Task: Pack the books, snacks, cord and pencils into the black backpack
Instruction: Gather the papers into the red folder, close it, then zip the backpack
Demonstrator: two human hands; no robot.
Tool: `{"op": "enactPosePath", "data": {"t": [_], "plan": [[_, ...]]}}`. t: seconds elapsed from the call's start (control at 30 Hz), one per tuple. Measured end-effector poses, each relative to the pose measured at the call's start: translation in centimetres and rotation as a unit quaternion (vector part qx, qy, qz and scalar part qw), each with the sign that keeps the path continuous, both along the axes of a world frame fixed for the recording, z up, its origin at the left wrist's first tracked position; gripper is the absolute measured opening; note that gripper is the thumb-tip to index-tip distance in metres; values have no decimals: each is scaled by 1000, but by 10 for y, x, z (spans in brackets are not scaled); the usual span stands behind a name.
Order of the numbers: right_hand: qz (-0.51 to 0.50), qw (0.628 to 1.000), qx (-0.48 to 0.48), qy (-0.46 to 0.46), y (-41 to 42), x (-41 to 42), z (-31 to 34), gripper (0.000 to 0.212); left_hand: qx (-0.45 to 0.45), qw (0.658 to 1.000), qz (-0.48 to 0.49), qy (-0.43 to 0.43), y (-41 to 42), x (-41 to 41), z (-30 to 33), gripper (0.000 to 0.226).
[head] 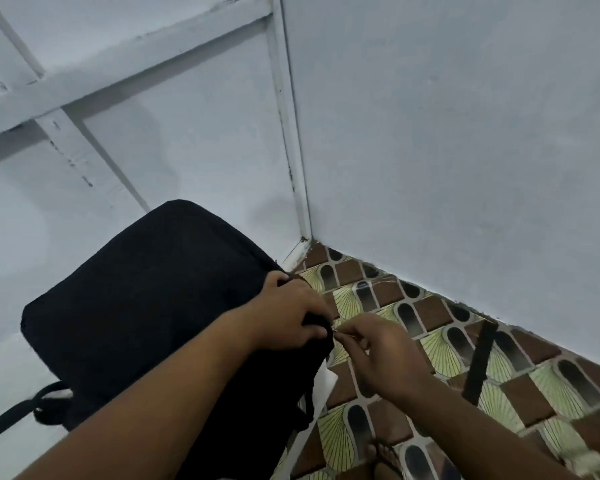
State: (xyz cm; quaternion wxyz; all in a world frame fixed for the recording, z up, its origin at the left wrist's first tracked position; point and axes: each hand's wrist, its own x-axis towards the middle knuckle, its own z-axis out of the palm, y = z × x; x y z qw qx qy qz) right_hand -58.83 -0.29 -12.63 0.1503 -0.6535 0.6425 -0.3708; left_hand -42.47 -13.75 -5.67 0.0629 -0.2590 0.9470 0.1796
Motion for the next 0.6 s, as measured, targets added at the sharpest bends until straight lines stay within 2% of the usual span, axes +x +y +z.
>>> {"op": "enactPosePath", "data": {"t": [0.1, 0.17, 0.33, 0.5, 0.6], "plan": [[-21, 1000, -19, 5, 18, 23, 2, 9, -53, 996, 47, 63, 7, 5, -12, 6], [-35, 999, -27, -13, 32, 40, 2, 17, -69, 990, 71, 101, 10, 5, -15, 7], [-34, 998, 13, -49, 78, 87, -1, 16, -75, 973, 117, 185, 25, 15, -23, 15], [-135, 961, 53, -235, 101, 106, 7, 13, -31, 952, 84, 292, 68, 64, -11, 15], [-132, 944, 73, -292, 104, 115, 15, 15, -5, 968, 33, 250, 101, 103, -11, 12]]}}
